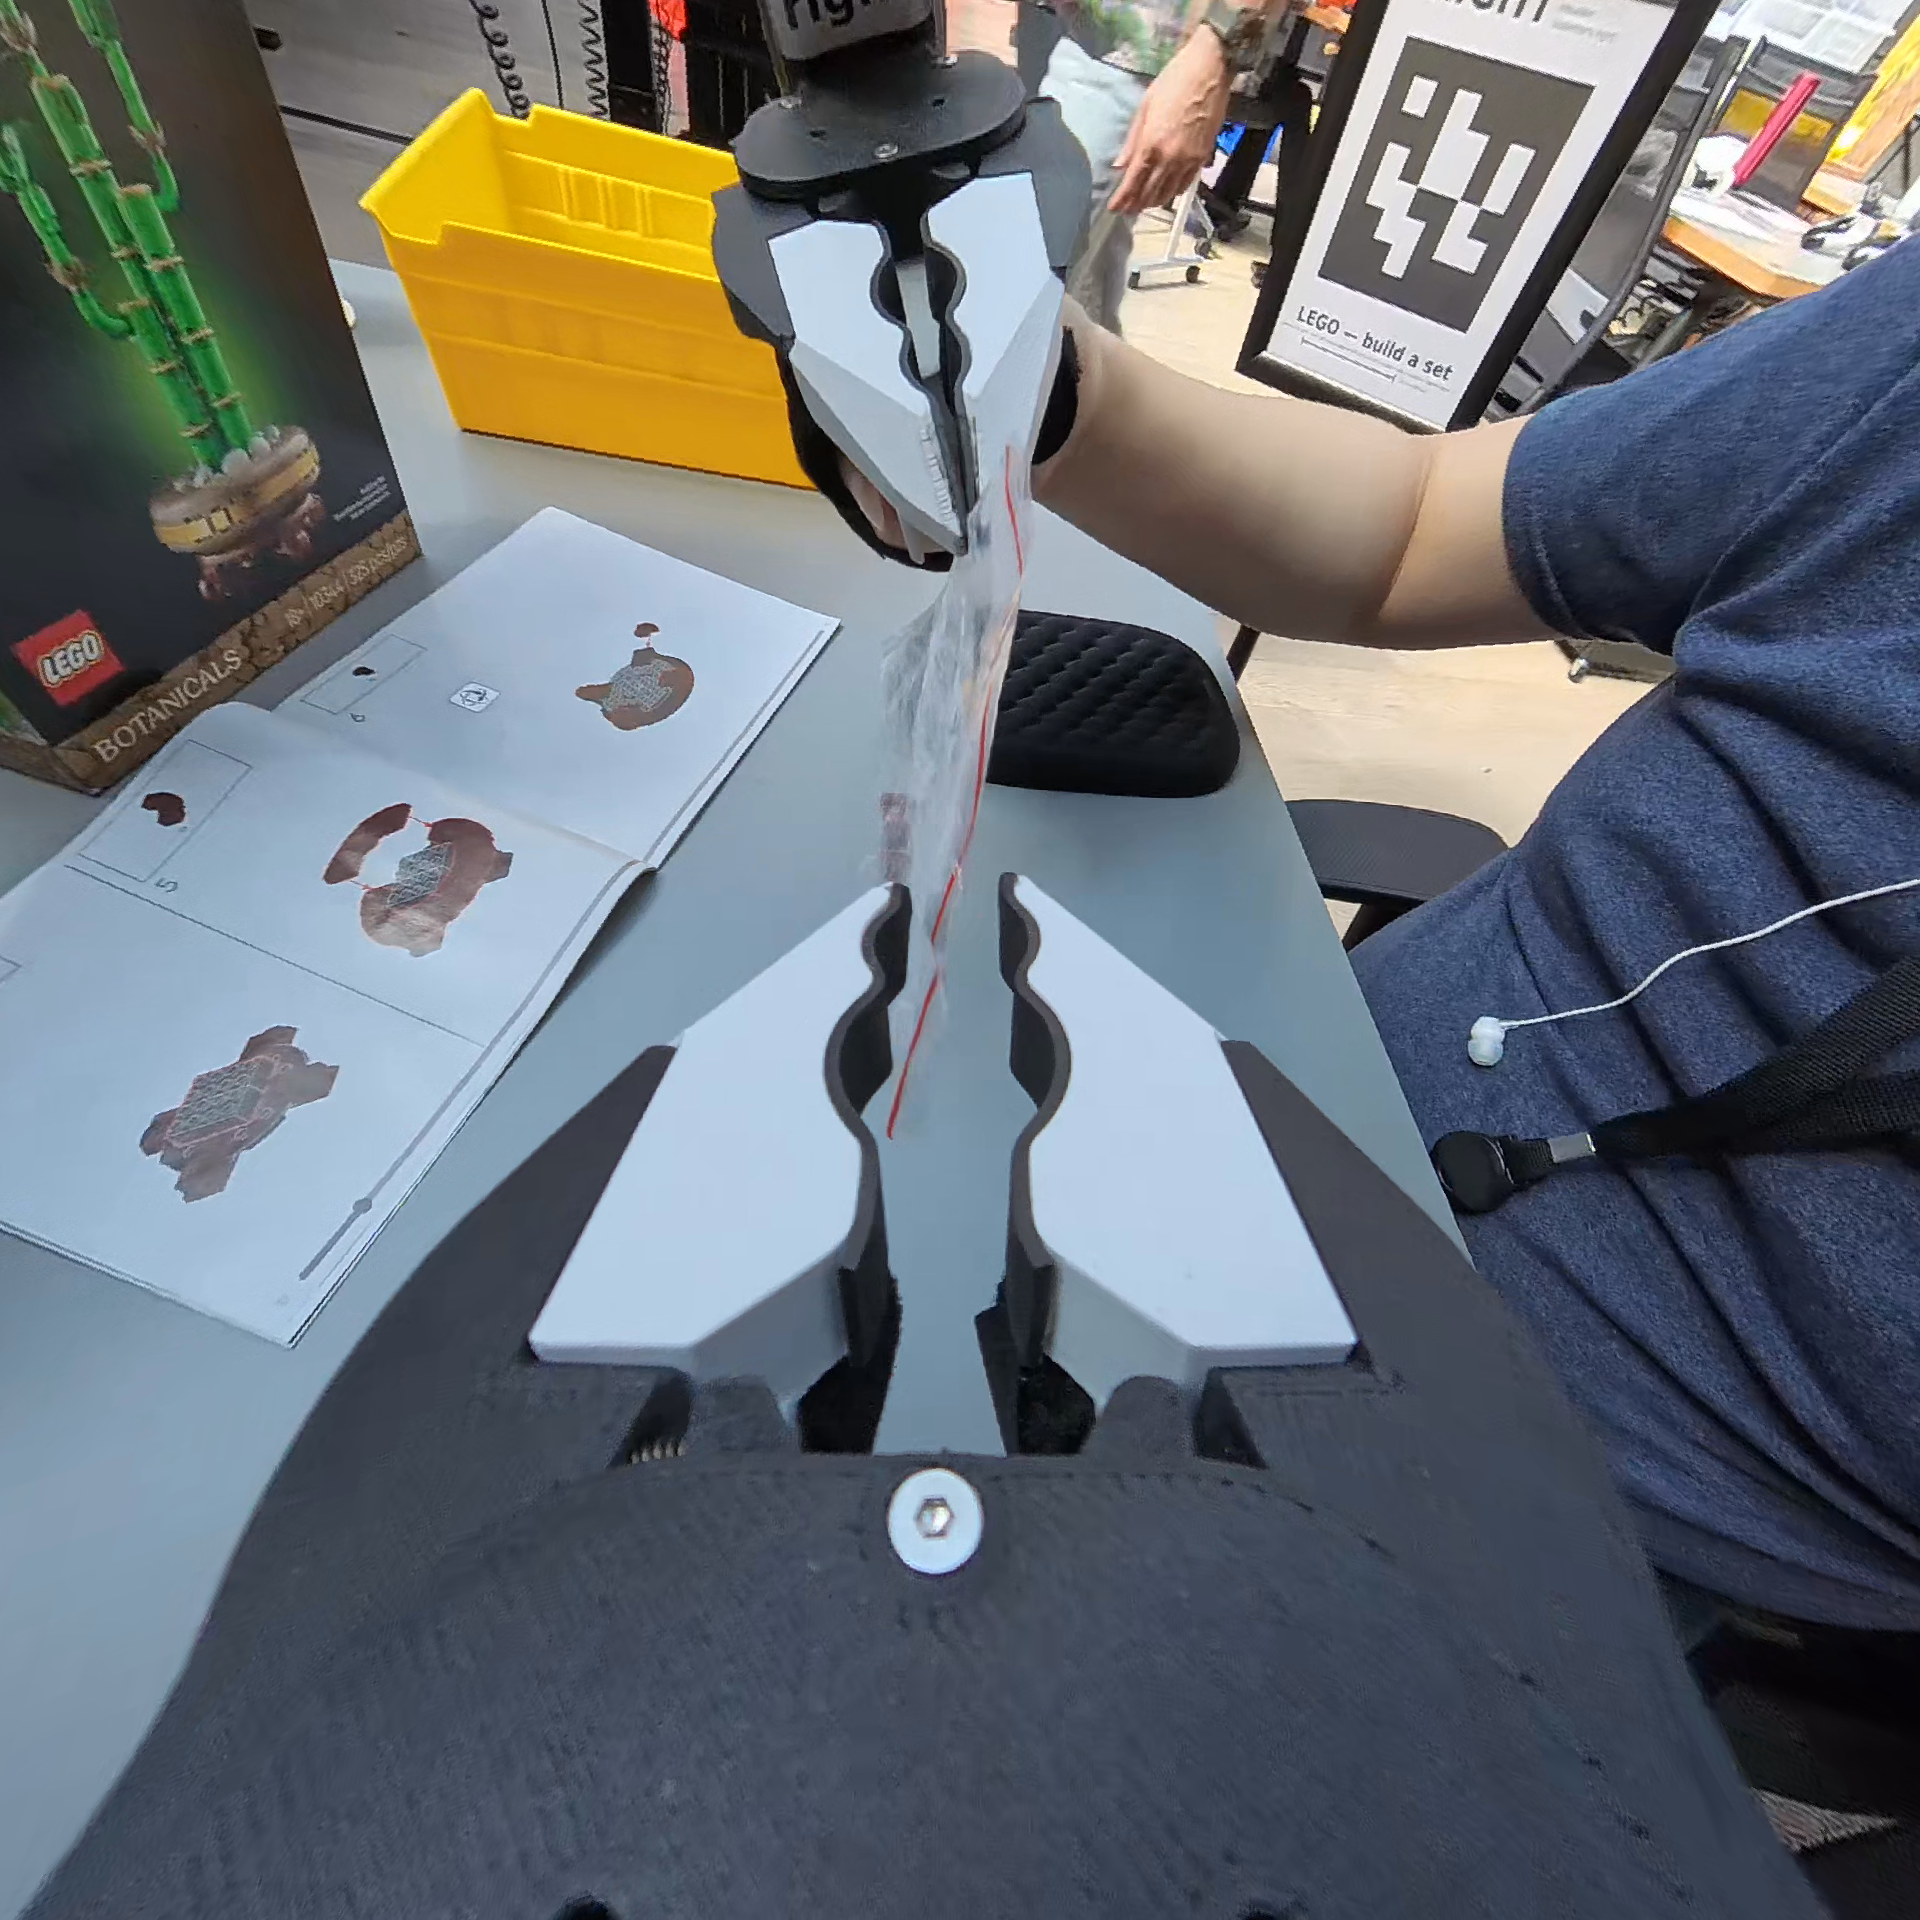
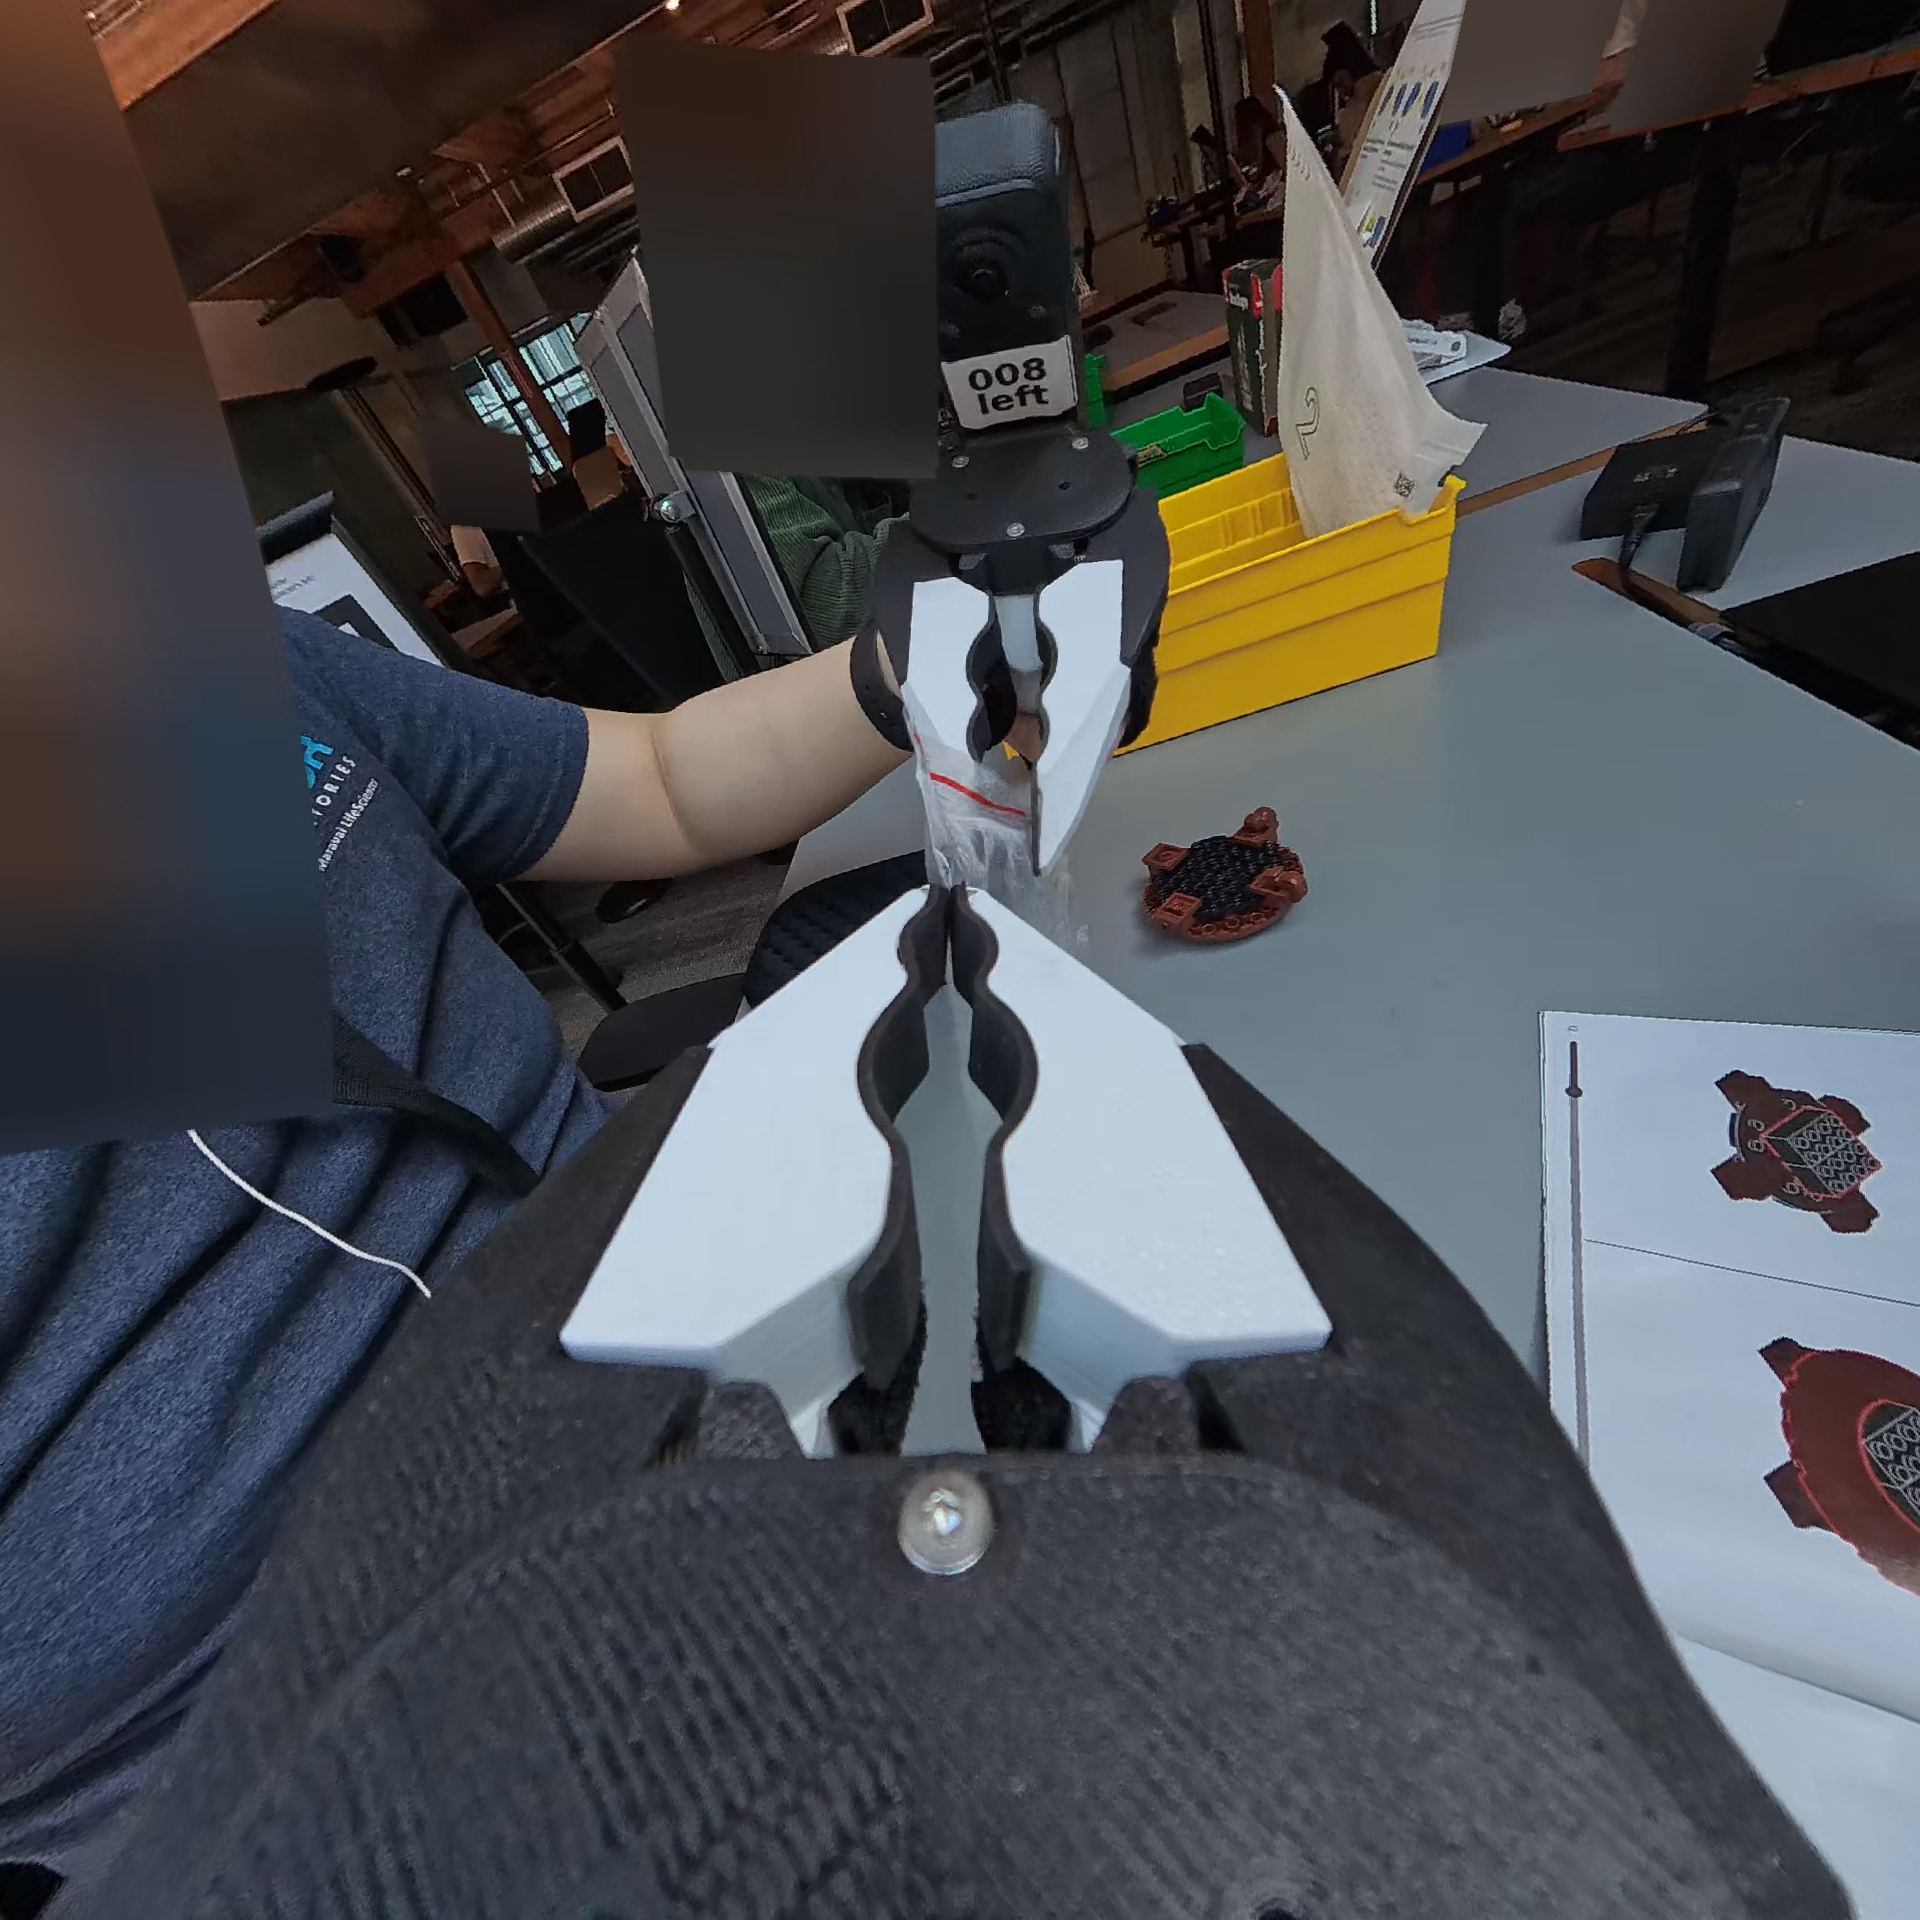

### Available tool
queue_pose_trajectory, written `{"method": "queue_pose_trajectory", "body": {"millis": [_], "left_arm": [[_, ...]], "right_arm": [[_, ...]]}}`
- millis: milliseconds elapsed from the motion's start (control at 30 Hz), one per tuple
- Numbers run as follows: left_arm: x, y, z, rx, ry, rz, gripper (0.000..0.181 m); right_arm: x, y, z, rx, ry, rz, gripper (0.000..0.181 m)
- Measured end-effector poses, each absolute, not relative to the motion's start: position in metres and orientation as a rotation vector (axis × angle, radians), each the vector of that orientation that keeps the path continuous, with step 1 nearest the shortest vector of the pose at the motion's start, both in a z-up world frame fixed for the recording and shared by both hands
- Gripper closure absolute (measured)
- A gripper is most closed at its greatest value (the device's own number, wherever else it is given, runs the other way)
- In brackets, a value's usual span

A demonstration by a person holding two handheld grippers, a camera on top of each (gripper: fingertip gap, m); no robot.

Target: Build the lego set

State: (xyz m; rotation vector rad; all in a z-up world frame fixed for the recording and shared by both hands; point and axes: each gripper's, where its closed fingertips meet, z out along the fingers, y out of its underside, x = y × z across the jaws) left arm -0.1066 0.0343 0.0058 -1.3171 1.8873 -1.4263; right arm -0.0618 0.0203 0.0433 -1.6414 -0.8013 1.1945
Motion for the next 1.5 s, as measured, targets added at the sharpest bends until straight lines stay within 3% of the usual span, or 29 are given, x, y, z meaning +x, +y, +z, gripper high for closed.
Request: {"method": "queue_pose_trajectory", "body": {"millis": [67, 167, 233, 367, 467, 567, 700, 1000, 1367, 1500], "left_arm": [[-0.102, 0.031, 0.003, -1.345, 1.892, -1.442, 0.181], [-0.093, 0.031, -0.003, -1.436, 1.821, -1.446, 0.181], [-0.087, 0.037, -0.002, -1.527, 1.678, -1.442, 0.181], [-0.087, 0.046, -0.009, -1.651, 1.44, -1.224, 0.181], [-0.091, 0.057, -0.013, -1.68, 1.278, -0.957, 0.181], [-0.087, 0.052, -0.013, -1.69, 1.189, -0.868, 0.181], [-0.084, 0.05, -0.019, -1.666, 1.141, -0.736, 0.181], [-0.076, 0.049, -0.031, -1.614, 1.126, -0.583, 0.181], [-0.068, 0.041, -0.035, -1.61, 1.152, -0.627, 0.181], [-0.063, 0.027, -0.041, -1.638, 1.236, -0.747, 0.161]], "right_arm": [[-0.057, 0.022, 0.042, -1.64, -0.78, 1.179, 0.181], [-0.043, 0.039, 0.036, -1.67, -0.679, 1.035, 0.181], [-0.027, 0.053, 0.037, -1.717, -0.532, 0.832, 0.153], [-0.018, 0.032, 0.066, -1.666, -0.217, 0.559, 0.159], [-0.052, 0.019, 0.062, -1.648, -0.15, 0.583, 0.162], [-0.08, 0.033, 0.019, -1.84, -0.154, 0.669, 0.149], [-0.083, 0.045, 0.012, -1.829, -0.003, 0.816, 0.147], [-0.069, 0.055, 0.002, -1.889, 0.102, 0.799, 0.151], [-0.071, 0.052, -0.009, -1.878, 0.094, 0.865, 0.18], [-0.072, 0.048, -0.006, -1.814, 0.098, 1.019, 0.181]]}}
